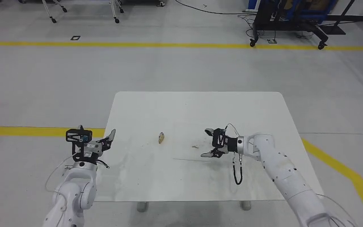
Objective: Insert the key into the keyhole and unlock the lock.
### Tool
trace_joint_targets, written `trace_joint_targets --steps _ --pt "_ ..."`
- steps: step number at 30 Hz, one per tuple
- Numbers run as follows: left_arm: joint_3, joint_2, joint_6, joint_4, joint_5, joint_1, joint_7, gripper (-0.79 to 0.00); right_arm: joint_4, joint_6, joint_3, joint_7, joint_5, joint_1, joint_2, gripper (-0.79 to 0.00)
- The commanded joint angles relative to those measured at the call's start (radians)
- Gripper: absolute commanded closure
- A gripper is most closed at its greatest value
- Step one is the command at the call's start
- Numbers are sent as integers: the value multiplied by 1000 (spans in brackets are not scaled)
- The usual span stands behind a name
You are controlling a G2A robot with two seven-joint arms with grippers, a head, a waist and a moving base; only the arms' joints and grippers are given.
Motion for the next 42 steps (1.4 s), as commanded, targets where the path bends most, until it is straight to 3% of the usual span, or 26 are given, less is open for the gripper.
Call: trace_joint_targets --steps 1,6,19,22,23,25,28,38,42 --pt "0 0 0 0 0 0 0 -785 45 0 -36 3 -12 38 -5 -376" --pt "0 0 0 0 0 0 0 -785 108 0 -133 17 -8 110 -24 -302" --pt "0 0 0 0 0 0 0 -785 202 0 -261 39 28 200 -55 -305" --pt "0 0 0 0 0 0 0 -785 213 0 -275 45 34 211 -59 -209" --pt "0 0 0 0 0 0 0 -785 217 0 -278 45 36 213 -60 -117" --pt "0 0 0 0 0 0 0 -785 225 5 -281 50 41 217 -62 -40" --pt "0 0 0 0 0 0 0 -785 235 1 -286 52 53 222 -66 0" --pt "0 0 0 0 0 0 0 -785 239 18 -293 35 40 227 -64 0" --pt "0 0 0 0 0 0 0 -785 199 57 -275 -25 21 209 -51 0"
